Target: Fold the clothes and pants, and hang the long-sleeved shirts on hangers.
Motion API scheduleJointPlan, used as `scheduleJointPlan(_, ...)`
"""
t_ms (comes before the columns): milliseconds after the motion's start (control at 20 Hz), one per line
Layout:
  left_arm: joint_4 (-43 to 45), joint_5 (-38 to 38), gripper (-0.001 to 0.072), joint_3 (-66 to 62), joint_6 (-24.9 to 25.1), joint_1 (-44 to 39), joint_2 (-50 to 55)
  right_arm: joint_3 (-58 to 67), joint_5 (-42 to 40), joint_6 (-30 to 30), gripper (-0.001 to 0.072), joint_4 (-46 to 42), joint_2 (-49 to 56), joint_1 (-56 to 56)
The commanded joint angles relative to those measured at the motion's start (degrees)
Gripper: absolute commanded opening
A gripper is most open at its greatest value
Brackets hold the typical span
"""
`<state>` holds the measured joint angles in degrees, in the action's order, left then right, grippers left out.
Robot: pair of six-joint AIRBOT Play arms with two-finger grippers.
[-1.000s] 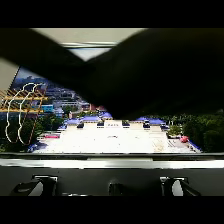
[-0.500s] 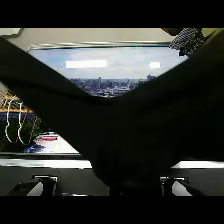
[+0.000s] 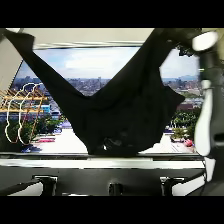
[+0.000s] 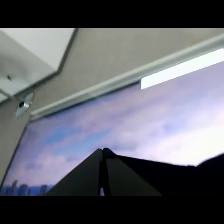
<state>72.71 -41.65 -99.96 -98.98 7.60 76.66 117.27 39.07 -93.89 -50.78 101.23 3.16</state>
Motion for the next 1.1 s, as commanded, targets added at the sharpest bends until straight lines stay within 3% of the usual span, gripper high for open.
scheduleJointPlan(0,0.00,-3.54,0.0032,0.17,-0.11,0.07,8.92,-0.13,5.92,-5.25,0.0052,-4.15,8.24,4.28)
scheduleJointPlan(200,-1.18,-13.07,0.0059,0.15,-0.74,0.04,15.67,-0.15,17.97,-5.55,0.0250,-4.96,9.84,2.99)
scheduleJointPlan(250,-1.33,-15.43,0.0227,0.15,-1.27,0.04,16.50,-0.15,20.37,-5.51,0.0395,-5.05,9.11,1.99)
scheduleJointPlan(300,-1.42,-17.44,0.0528,0.15,-2.40,0.04,16.85,-0.15,23.21,-5.51,0.0536,-5.03,7.87,0.66)
scheduleJointPlan(350,-1.75,-18.56,0.0720,0.11,-2.62,0.09,16.76,-0.15,26.12,-5.29,0.0578,-5.09,6.29,-1.07)
scheduleJointPlan(600,-4.48,-26.47,0.0720,0.20,-2.62,4.46,12.52,-0.42,43.93,-1.88,0.0604,-11.87,-5.51,-15.63)
scheduleJointPlan(750,-5.90,-30.91,0.0720,5.53,-0.83,7.15,8.41,-7.52,50.90,2.05,0.0604,-13.99,-13.73,-25.59)
scheduleJointPlan(850,-6.43,-30.01,0.0720,14.78,-0.02,8.00,3.52,-18.43,50.95,2.45,0.0604,-13.94,-20.79,-30.62)
scheduleJointPlan(1050,-14.88,-24.72,0.0720,37.97,2.38,8.07,-6.54,-50.29,41.88,-0.92,0.0601,-11.06,-38.64,-32.48)
